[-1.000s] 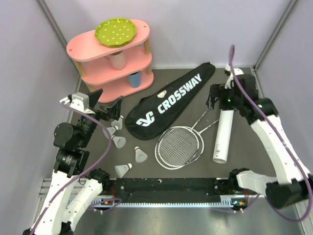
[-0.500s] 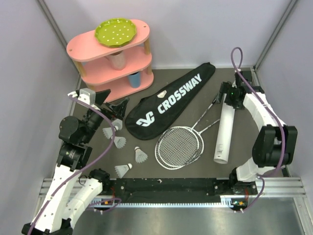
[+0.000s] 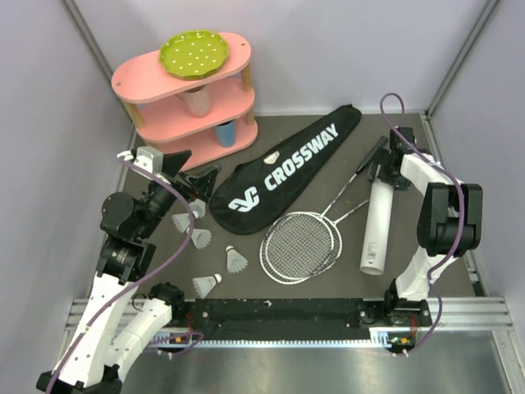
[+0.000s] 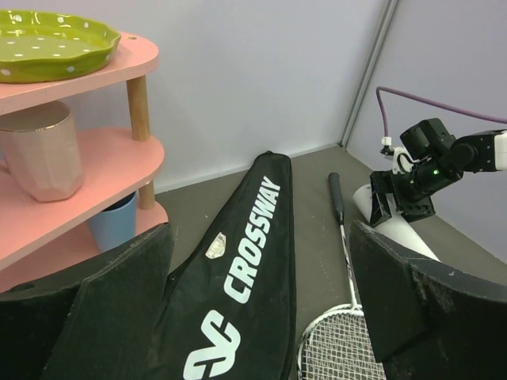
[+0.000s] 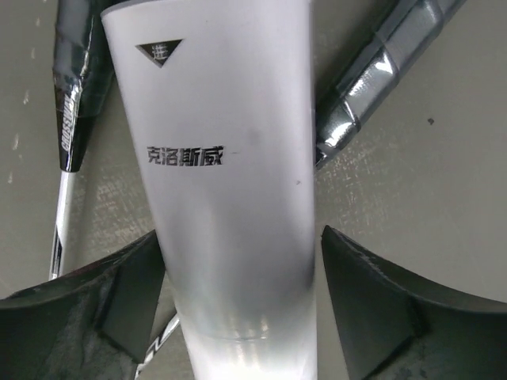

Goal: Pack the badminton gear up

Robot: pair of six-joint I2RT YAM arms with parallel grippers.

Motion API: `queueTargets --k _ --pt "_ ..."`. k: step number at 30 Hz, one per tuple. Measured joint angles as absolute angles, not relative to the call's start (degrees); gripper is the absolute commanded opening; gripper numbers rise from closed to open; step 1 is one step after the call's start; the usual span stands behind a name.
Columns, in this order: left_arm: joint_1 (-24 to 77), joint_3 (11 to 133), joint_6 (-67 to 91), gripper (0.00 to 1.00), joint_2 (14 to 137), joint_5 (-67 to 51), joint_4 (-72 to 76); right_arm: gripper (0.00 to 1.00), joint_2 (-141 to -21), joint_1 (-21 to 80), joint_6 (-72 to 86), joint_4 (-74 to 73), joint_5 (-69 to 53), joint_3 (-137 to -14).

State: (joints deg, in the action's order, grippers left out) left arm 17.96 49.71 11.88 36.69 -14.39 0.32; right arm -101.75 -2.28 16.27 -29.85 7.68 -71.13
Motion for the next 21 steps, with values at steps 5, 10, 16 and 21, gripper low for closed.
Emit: queueTargets --k 5,10,16,21 --pt "17.96 49.69 12.36 0.96 37.50 -15.44 0.99 0.55 -101.75 -1.65 14.59 -28.08 9.10 -70.06" --pt "17.96 49.69 12.82 0.95 38.44 -16.01 1.34 0.49 -101.47 2.94 11.16 -27.94 13.43 -70.06" --pt "17.96 49.71 14.39 0.97 40.42 -18.26 2.02 0.44 -94.21 15.79 3.97 -28.18 19.57 -68.27" --pt "17.72 51.46 17.02 0.88 47.13 -24.53 1.61 0.39 -79.26 26.20 -6.15 -20.73 15.25 -59.35"
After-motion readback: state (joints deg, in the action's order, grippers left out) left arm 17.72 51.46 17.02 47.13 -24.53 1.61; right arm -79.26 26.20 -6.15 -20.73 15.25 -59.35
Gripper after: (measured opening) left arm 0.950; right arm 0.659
